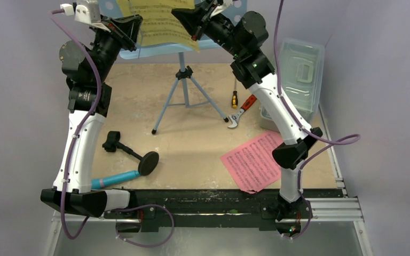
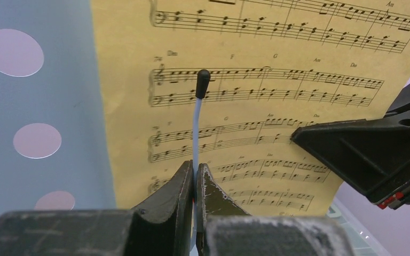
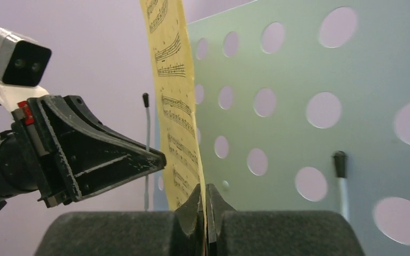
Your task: Set up the instrument practice props
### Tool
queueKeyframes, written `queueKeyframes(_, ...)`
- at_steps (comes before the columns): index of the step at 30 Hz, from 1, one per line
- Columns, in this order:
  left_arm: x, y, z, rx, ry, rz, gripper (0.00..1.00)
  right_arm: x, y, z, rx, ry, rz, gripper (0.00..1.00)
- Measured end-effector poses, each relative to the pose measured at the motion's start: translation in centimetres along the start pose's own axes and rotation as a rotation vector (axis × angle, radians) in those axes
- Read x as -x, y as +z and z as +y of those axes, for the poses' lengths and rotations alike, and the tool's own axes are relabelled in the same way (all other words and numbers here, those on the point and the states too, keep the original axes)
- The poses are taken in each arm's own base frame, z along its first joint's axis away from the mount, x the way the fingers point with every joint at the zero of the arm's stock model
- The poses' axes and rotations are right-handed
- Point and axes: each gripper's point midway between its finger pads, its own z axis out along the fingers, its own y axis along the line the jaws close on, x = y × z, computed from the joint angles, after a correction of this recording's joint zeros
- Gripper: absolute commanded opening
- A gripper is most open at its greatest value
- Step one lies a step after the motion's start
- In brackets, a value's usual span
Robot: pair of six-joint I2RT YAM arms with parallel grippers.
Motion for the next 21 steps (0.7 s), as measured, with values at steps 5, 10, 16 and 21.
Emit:
queueKeyframes(5, 0.0, 0.0, 0.0, 0.001, 0.0, 0.0, 0.0, -1.4, 1.8, 2.0, 0.064, 0.006, -0.017, 0.0)
queueKeyframes(10, 0.0, 0.0, 0.1, 0.006, 0.0, -0.002, 0.0, -3.3, 3.1, 3.0, 0.091, 0.019, -0.019, 0.0)
queueKeyframes(16, 0.0, 0.0, 0.4, 0.022, -0.007, -0.004, 0.0, -4.3, 3.6, 2.9, 0.092, 0.023, -0.019, 0.0)
queueKeyframes(21, 0.1, 0.1, 0.7, 0.049, -0.03, -0.004, 0.0, -3.9, 3.7, 2.9, 0.09, 0.019, -0.034, 0.08)
